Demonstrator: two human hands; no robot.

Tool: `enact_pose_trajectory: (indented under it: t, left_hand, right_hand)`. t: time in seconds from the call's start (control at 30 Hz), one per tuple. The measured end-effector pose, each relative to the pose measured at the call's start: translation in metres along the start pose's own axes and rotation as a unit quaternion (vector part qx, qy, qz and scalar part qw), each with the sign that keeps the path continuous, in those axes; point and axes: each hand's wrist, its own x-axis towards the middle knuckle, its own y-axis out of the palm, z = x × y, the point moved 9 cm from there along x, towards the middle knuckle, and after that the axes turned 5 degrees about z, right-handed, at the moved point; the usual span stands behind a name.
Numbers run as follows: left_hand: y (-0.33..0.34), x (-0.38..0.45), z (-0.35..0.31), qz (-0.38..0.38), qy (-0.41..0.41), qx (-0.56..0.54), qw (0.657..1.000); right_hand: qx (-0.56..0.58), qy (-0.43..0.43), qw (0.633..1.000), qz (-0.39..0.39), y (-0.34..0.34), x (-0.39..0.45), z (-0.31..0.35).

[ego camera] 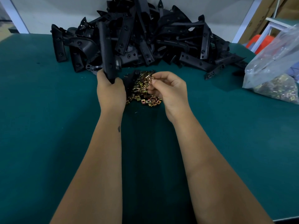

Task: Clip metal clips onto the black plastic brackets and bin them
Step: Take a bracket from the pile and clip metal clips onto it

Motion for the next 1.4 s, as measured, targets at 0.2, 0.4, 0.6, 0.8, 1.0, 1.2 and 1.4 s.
enact_pose_trajectory:
  t: [0.2, 0.4, 0.6, 0.8, 1.0, 1.2, 1.4]
  left_hand:
    - [0.010, -0.007, -0.008, 0.011, 0.050, 0.214, 0.975]
    - [0.009, -0.013, -0.008, -0.019, 0.015, 0.395, 0.919]
    - [0.024, -0.022, -0.039, 0.027, 0.180, 0.227, 0.957]
    - [0.036, -0.023, -0.033, 0.112, 0.170, 0.148, 0.968]
    - [0.043, -0.024, -0.035, 0.149, 0.172, 0.137, 0.964]
    - [0.037, -0.020, -0.030, 0.153, 0.119, 0.032, 0.981]
    - [0.038, -0.019, -0.018, 0.142, 0.065, -0.047, 0.987]
  right_hand:
    - [-0.028, 0.020, 0.999, 0.011, 0.007, 0.001, -0.007]
    - [-0.030, 0.030, 0.999, 0.016, 0.007, 0.001, -0.010]
    - [-0.033, 0.024, 0.999, 0.007, 0.007, 0.001, -0.008]
    - [-0.024, 0.021, 0.999, 0.002, 0.005, 0.001, -0.005]
    - [0.000, 0.020, 1.000, 0.009, 0.007, -0.001, -0.004]
    - [-0.002, -0.001, 0.998, 0.064, 0.018, -0.003, 0.000]
    - [-0.066, -0.039, 0.996, 0.055, 0.023, -0.006, 0.005]
